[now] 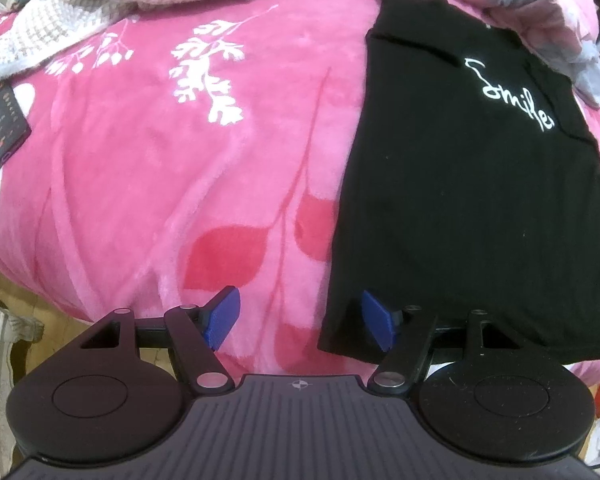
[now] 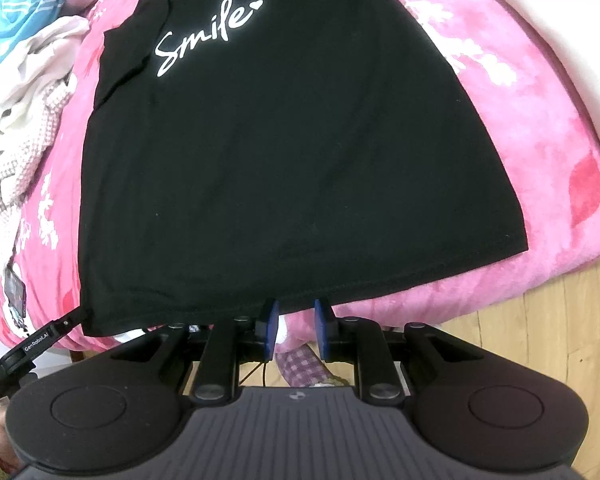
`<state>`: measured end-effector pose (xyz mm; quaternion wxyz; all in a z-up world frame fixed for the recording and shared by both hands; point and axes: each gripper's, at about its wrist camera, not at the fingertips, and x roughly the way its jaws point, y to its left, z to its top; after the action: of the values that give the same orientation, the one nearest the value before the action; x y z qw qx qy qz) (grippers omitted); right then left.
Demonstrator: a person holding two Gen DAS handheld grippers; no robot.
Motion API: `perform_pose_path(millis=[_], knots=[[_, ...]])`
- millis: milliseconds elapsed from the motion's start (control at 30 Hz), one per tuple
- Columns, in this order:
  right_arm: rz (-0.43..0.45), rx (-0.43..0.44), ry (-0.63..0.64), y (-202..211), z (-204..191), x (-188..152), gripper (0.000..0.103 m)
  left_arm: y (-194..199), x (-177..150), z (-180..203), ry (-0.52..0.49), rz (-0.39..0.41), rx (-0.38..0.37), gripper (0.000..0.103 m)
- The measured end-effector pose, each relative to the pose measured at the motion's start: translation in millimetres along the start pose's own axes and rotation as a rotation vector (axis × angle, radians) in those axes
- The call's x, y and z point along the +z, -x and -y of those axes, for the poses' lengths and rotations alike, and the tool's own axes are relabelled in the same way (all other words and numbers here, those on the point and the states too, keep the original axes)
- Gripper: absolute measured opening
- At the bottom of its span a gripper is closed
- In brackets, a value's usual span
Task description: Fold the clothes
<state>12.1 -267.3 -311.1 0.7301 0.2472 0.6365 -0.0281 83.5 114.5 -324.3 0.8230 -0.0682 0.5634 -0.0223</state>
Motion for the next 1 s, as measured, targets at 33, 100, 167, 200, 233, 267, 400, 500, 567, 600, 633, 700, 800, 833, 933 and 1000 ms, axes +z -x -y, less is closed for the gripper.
perform_pose_path(millis=[33, 100, 167, 200, 233, 267, 400, 500, 567, 600, 633, 700, 800, 833, 933, 1000], knots=[[0.001, 0.000, -0.001, 0, 0, 0, 0.021, 0, 0, 0, -0.002, 0.000, -0.001, 0.068], [0.001, 0.000, -0.005, 0, 1, -1, 0.021, 0, 0, 0, -0.008, 0.004, -0.001, 0.068], [0.001, -0.001, -0.009, -1, 2, -1, 0.021, 0, 1, 1, -0.010, 0.005, 0.000, 0.068], [0.002, 0.000, -0.010, -1, 2, -1, 0.021, 0, 1, 1, -0.010, 0.004, 0.000, 0.068], [0.002, 0.000, -0.012, -1, 2, -1, 0.021, 0, 1, 1, -0.008, 0.004, -0.001, 0.068], [0.003, 0.001, -0.012, 0, 2, -2, 0.021, 0, 1, 1, -0.007, 0.004, -0.001, 0.068], [0.003, 0.002, -0.014, -1, 4, -1, 0.021, 1, 1, 3, -0.023, -0.003, -0.021, 0.068], [0.006, 0.009, -0.024, -2, 4, 0, 0.021, 3, -1, 9, -0.077, -0.018, -0.056, 0.068], [0.009, 0.015, -0.024, -3, 3, 0, 0.021, 6, -3, 12, -0.110, -0.017, -0.074, 0.068], [0.011, 0.018, -0.019, -3, 2, 0, 0.021, 7, -3, 12, -0.117, -0.013, -0.084, 0.068], [0.011, 0.018, -0.013, -4, 2, 0, 0.021, 7, -4, 12, -0.123, -0.009, -0.089, 0.068], [0.007, 0.018, -0.014, -4, 4, -1, 0.021, 7, -2, 10, -0.125, 0.006, -0.095, 0.068], [0.001, 0.011, -0.033, -6, 9, -4, 0.021, 5, 2, 7, -0.118, 0.013, -0.128, 0.067], [-0.001, 0.008, -0.040, -6, 11, -5, 0.021, 3, 4, 6, -0.117, 0.011, -0.145, 0.066], [-0.001, 0.002, -0.058, -5, 16, -6, 0.021, -5, 9, 1, -0.105, -0.003, -0.199, 0.059], [0.001, -0.001, -0.059, -5, 17, -6, 0.021, -13, 13, -2, -0.086, -0.027, -0.235, 0.054]])
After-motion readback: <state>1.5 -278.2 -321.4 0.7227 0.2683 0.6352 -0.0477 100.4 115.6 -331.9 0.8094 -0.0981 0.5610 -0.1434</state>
